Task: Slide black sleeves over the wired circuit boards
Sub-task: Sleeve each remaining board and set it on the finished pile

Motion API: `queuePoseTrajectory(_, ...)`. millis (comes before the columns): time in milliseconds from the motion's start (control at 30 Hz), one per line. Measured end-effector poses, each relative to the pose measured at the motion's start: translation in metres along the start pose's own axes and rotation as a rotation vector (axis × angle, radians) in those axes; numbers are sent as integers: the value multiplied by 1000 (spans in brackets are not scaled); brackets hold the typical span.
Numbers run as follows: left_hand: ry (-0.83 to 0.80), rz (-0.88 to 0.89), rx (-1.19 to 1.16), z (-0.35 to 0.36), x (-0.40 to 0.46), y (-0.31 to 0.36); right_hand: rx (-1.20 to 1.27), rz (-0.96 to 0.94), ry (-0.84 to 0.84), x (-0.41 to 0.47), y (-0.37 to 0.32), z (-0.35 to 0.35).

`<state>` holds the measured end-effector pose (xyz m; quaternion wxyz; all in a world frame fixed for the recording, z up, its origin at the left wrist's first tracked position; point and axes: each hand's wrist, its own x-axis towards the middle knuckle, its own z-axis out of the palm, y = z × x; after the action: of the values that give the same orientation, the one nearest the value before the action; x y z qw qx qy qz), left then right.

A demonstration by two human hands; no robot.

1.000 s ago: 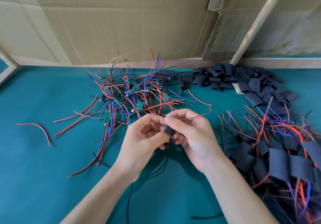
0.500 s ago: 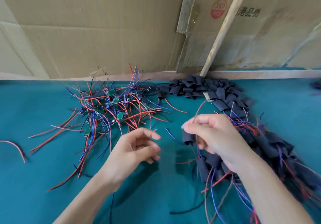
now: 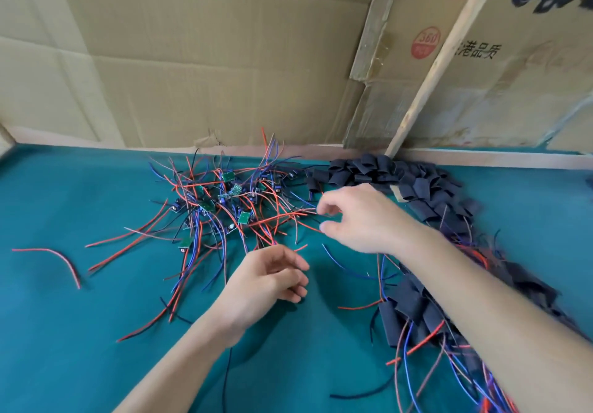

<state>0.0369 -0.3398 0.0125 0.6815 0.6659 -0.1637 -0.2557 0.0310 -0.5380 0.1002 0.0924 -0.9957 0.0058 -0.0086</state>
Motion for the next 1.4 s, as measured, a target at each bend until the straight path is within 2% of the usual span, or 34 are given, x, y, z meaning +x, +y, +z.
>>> queuePoseTrajectory(133,-1,-7,4,1,-1,0,30,-61,66,36,-24,33)
queuePoseTrajectory(267,-5,-6,-1,-1,0,0,30,-2,122,48,-19,46)
queuePoseTrajectory(500,-5,-11,2,0,-1,1,108,48,35,47,-13,52)
queuePoseTrajectory(833,12,-31,-52,-2,-2,0,103,59,195,26,11,14)
queuePoseTrajectory(933,54,-38,-111,-2,-1,1,237,86,173,8,15,2)
queuePoseTrajectory(1067,67,-72,-242,-3,-1,5,656,144,246,-18,9,-6)
queuePoseTrajectory(1133,55,-87,-326,-3,-2,7,847,182,344,-30,6,-10)
queuePoseTrajectory(1233,16,-91,-437,-2,-1,7,1086,240,595,-53,-2,-9)
queuePoseTrajectory(1300,-27,-100,-515,-3,-1,7,1174,204,680,-74,-16,-2)
queuePoseTrajectory(1400,-84,-122,-614,-3,1,11,1147,74,564,-107,-41,20)
